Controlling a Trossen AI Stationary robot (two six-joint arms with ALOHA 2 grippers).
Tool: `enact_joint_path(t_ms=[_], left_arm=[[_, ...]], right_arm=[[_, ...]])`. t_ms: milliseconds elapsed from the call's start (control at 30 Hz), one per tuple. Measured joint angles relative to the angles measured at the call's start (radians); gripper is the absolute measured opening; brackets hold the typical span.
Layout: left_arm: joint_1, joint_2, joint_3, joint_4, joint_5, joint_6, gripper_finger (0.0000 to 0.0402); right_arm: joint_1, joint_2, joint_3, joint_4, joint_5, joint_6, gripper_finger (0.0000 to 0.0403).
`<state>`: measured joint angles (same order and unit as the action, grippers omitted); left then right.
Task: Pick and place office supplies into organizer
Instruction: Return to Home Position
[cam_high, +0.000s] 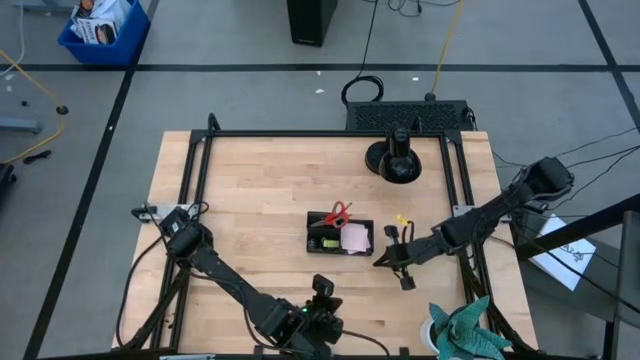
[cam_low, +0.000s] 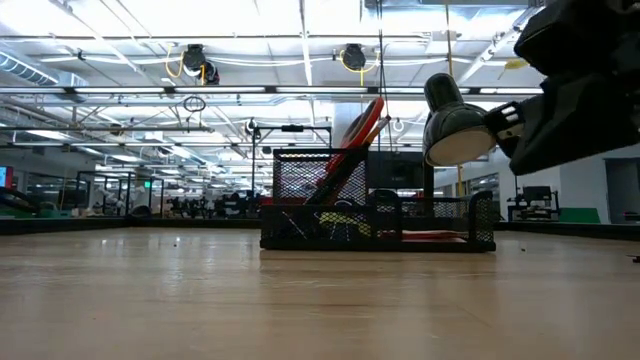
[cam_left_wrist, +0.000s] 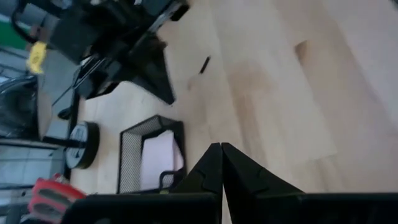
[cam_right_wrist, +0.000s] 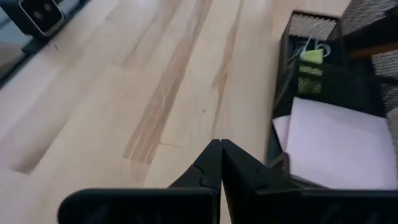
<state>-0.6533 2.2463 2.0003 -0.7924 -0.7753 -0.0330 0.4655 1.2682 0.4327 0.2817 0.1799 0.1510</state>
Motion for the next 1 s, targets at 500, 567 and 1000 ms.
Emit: enact_joint_path(t_ms=[500,567,1000], left_arm=[[0.028,0.0,0.0,-0.066,-0.016,-0.058,0.0003],[0.035,0.0,0.0,-0.067,-0.013,-0.058,0.0006],[0.062,0.0,0.0,-0.043,0.043,-0.047,0.0012]], right_arm=[[-0.068,0.105,0.017,-0.002,0.054,0.051,0.0],[-0.074,0.104,0.017,-0.007,0.054,0.058,0.0],[-0.073,0.1,0.017,-0.011,0.083,0.087,0.0]])
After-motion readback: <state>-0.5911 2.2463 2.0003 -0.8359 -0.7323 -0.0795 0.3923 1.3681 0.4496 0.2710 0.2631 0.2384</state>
